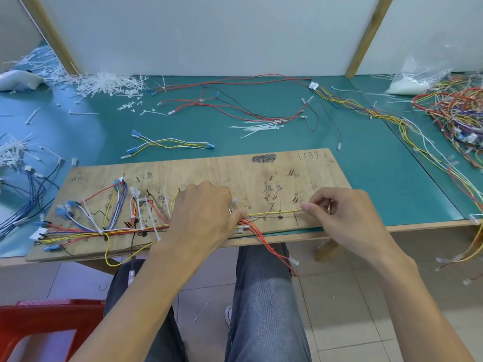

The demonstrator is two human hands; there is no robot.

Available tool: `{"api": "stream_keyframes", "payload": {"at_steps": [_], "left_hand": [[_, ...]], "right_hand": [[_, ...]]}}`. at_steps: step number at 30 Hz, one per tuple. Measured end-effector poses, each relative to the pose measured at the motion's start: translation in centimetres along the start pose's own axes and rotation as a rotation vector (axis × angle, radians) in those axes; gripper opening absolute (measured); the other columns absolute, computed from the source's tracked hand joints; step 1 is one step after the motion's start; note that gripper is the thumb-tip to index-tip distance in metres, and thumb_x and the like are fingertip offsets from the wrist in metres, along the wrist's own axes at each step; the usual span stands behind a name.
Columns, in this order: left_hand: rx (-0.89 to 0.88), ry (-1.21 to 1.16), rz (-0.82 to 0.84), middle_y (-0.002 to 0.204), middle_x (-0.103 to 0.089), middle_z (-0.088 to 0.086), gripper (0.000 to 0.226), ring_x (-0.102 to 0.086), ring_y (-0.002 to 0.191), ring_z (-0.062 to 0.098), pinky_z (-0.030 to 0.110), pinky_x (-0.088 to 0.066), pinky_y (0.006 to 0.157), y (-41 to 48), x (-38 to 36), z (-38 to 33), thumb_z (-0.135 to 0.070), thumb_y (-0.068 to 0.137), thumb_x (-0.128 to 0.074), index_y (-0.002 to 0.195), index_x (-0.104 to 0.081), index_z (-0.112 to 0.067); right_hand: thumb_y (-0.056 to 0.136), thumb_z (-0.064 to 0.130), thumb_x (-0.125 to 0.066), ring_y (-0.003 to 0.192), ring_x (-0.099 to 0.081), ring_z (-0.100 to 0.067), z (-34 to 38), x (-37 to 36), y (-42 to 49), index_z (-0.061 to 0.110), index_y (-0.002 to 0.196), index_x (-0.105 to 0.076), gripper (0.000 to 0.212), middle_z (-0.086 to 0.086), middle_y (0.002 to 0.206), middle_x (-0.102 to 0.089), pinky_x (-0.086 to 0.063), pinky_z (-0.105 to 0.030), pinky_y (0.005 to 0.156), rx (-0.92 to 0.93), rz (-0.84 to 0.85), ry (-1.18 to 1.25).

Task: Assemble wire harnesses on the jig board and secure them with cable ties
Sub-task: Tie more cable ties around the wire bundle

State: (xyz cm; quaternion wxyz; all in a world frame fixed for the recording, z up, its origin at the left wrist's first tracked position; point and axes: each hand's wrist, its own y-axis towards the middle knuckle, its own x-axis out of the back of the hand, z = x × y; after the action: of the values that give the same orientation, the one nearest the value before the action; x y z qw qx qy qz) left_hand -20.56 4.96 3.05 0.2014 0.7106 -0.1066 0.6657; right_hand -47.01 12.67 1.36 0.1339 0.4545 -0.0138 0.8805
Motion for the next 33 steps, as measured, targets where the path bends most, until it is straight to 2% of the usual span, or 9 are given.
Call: {"api": "stream_keyframes", "payload": {"at_steps": [2,6,10,13,15,21,25,28,33], "left_hand": [[0.013,0.002,-0.021,0.059,-0.014,-0.003,0.057,-0.034,0.063,0.028,0.034,-0.031,0.058,0.0,0.0,-0.3,-0.075,0.082,-0.067,0.069,-0.062,-0.019],[0.029,-0.028,-0.078,0.057,-0.012,-0.004,0.061,-0.032,0.06,0.028,0.033,-0.03,0.056,-0.2,-0.1,-0.4,-0.074,0.08,-0.07,0.062,-0.039,-0.025],[0.068,-0.013,-0.069,0.056,-0.015,-0.002,0.06,-0.036,0.059,0.029,0.032,-0.03,0.056,-0.3,-0.2,-0.7,-0.073,0.073,-0.078,0.067,-0.066,-0.014],[0.066,0.008,-0.039,0.058,-0.045,0.009,0.059,-0.056,0.06,0.037,0.032,-0.03,0.056,-0.2,-0.2,-1.0,-0.069,0.069,-0.083,0.068,-0.068,-0.012],[0.084,0.005,-0.019,0.058,-0.051,0.012,0.059,-0.058,0.058,0.038,0.031,-0.029,0.054,-0.3,-0.2,-1.0,-0.067,0.064,-0.087,0.062,-0.067,-0.012],[0.093,-0.065,-0.085,0.053,-0.007,-0.005,0.061,-0.055,0.048,0.036,0.028,-0.027,0.052,-0.6,0.0,-1.0,-0.063,0.054,-0.094,0.051,-0.059,-0.013],[0.089,-0.057,-0.116,0.046,-0.027,0.004,0.063,-0.043,0.044,0.031,0.027,-0.027,0.051,-0.5,-0.3,-0.8,-0.064,0.053,-0.094,0.051,-0.059,-0.012],[0.074,-0.062,-0.146,0.051,-0.011,-0.004,0.063,-0.027,0.048,0.026,0.026,-0.026,0.05,-0.4,-0.3,-0.8,-0.064,0.052,-0.094,0.05,-0.058,-0.011],[0.087,-0.004,-0.125,0.048,-0.047,0.013,0.064,-0.029,0.045,0.027,0.026,-0.026,0.05,-0.4,-0.7,-0.9,-0.064,0.052,-0.095,0.051,-0.059,-0.011]], "right_hand": [[0.086,0.053,-0.081,0.069,-0.06,-0.007,-0.4,0.3,0.3,0.034,0.071,-0.074,0.026,0.018,0.069,-0.067,-0.044,-0.028,0.058,-0.041,0.015,0.029],[0.081,0.053,-0.086,0.067,-0.059,-0.003,-0.7,0.2,0.7,0.033,0.07,-0.074,0.026,0.018,0.069,-0.066,-0.039,-0.026,0.055,-0.104,-0.006,0.035],[0.076,0.059,-0.087,0.072,-0.06,-0.004,-1.2,0.1,0.6,0.037,0.073,-0.074,0.026,0.02,0.071,-0.067,-0.042,-0.029,0.058,-0.163,-0.06,0.002],[0.077,0.055,-0.089,0.069,-0.057,0.002,-1.7,0.6,0.8,0.037,0.073,-0.075,0.022,0.025,0.073,-0.069,-0.038,-0.028,0.057,-0.169,-0.074,0.039],[0.079,0.048,-0.089,0.067,-0.054,0.004,-1.8,1.2,1.0,0.038,0.072,-0.077,0.018,0.026,0.072,-0.069,-0.036,-0.027,0.057,-0.164,-0.076,0.067],[0.085,0.034,-0.087,0.077,-0.063,-0.004,-2.7,3.2,1.3,0.036,0.076,-0.079,0.013,0.027,0.073,-0.072,-0.047,-0.028,0.071,-0.179,-0.107,0.098],[0.087,0.024,-0.087,0.084,-0.068,-0.007,-4.2,4.1,1.0,0.034,0.083,-0.082,0.012,0.019,0.077,-0.076,-0.053,-0.028,0.076,-0.192,-0.119,0.139],[0.09,0.021,-0.084,0.086,-0.07,-0.004,-5.4,4.0,0.7,0.034,0.09,-0.084,0.013,0.016,0.083,-0.079,-0.056,-0.034,0.078,-0.211,-0.111,0.22],[0.094,0.02,-0.08,0.087,-0.07,-0.002,-6.5,3.6,0.5,0.033,0.098,-0.084,0.014,0.013,0.092,-0.081,-0.053,-0.029,0.083,-0.257,-0.087,0.413]]}}
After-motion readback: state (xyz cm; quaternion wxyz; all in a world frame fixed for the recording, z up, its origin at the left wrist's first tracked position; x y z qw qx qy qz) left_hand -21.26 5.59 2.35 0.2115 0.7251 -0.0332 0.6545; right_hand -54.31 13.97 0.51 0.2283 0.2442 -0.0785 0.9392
